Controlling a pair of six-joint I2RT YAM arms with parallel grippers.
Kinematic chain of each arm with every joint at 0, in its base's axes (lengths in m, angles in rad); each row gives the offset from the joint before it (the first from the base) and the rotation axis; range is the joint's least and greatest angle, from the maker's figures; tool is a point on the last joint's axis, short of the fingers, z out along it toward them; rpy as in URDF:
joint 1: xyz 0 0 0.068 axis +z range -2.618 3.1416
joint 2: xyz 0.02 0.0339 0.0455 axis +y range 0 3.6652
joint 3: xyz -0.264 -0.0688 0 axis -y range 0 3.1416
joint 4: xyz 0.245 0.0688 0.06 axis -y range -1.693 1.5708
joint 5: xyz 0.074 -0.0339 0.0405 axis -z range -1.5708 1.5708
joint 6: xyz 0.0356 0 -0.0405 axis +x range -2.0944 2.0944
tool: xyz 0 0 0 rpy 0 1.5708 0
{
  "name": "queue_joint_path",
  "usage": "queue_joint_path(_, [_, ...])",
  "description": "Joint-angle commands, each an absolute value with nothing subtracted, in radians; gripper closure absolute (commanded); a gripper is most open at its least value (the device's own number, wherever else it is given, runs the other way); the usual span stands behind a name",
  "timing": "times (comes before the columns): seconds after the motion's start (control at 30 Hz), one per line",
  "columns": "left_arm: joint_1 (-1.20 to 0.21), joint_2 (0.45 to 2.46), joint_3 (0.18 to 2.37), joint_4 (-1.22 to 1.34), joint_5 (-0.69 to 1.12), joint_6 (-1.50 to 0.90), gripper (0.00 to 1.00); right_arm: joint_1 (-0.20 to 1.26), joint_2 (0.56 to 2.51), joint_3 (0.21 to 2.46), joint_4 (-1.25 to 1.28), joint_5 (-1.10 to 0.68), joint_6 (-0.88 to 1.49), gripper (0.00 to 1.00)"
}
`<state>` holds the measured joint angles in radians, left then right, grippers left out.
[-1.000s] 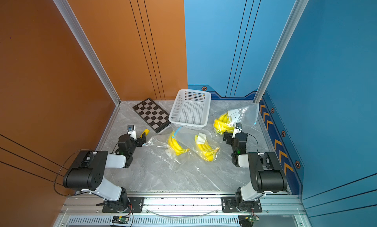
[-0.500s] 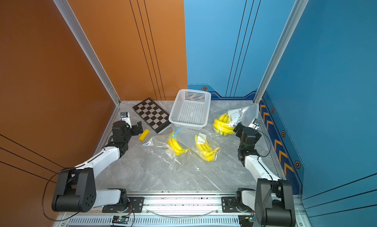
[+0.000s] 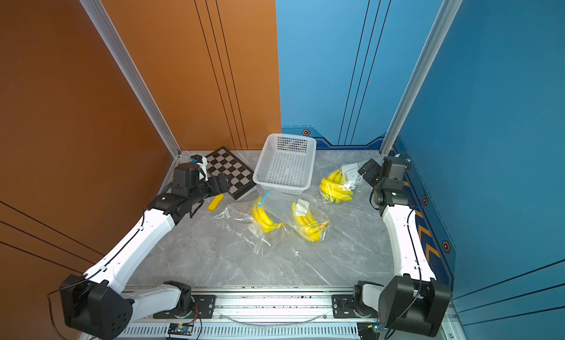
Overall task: Open the zip-top bag and take out the banana
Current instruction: Pick up the zipper food storage bag at the center of the board.
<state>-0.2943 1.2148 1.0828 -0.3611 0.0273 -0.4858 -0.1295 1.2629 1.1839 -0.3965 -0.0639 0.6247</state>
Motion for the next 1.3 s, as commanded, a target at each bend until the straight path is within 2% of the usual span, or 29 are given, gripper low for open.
queue_joint_path(0.0, [-0.377,1.203,1.146,-0.497,0.091,-0.561,0.02,-0.043,1.279,1.301,-0.647,-0.177,0.55,0.04])
queue_joint_path(0.2, [-0.469,1.27,1.228,-0.581,0.113,-0.581,0.02,0.045,1.31,1.38,-0.888,-0.261,0.519,0.03])
queue_joint_path(0.3, [-0.507,1.32,1.272,-0.593,0.166,-0.607,0.02,0.114,1.351,1.44,-1.058,-0.195,0.465,0.03])
queue_joint_path(0.37, [-0.543,1.352,1.295,-0.601,0.196,-0.628,0.02,0.152,1.369,1.459,-1.124,-0.215,0.446,0.03])
queue_joint_path(0.57, [-0.628,1.408,1.314,-0.616,0.217,-0.713,0.01,0.403,1.451,1.552,-1.17,-0.198,0.443,0.02])
queue_joint_path(0.63, [-0.595,1.385,1.292,-0.615,0.215,-0.765,0.0,0.45,1.501,1.599,-1.156,-0.25,0.46,0.03])
queue_joint_path(0.77, [-0.466,1.357,1.238,-0.588,0.339,-0.861,0.03,0.541,1.614,1.714,-1.158,-0.259,0.462,0.05])
queue_joint_path(0.9, [-0.38,1.324,1.192,-0.589,0.397,-0.893,0.06,0.552,1.725,1.789,-1.158,-0.322,0.509,0.08])
queue_joint_path(1.0, [-0.313,1.25,1.112,-0.594,0.388,-0.937,0.07,0.591,1.834,1.941,-1.184,-0.328,0.526,0.1])
queue_joint_path(1.13, [-0.225,1.105,0.965,-0.598,0.368,-0.999,0.09,0.668,2.048,2.244,-1.355,-0.279,0.514,0.09])
queue_joint_path(1.27, [-0.172,0.994,0.871,-0.614,0.397,-1.018,0.09,0.745,2.241,2.492,-1.518,-0.165,0.5,0.09])
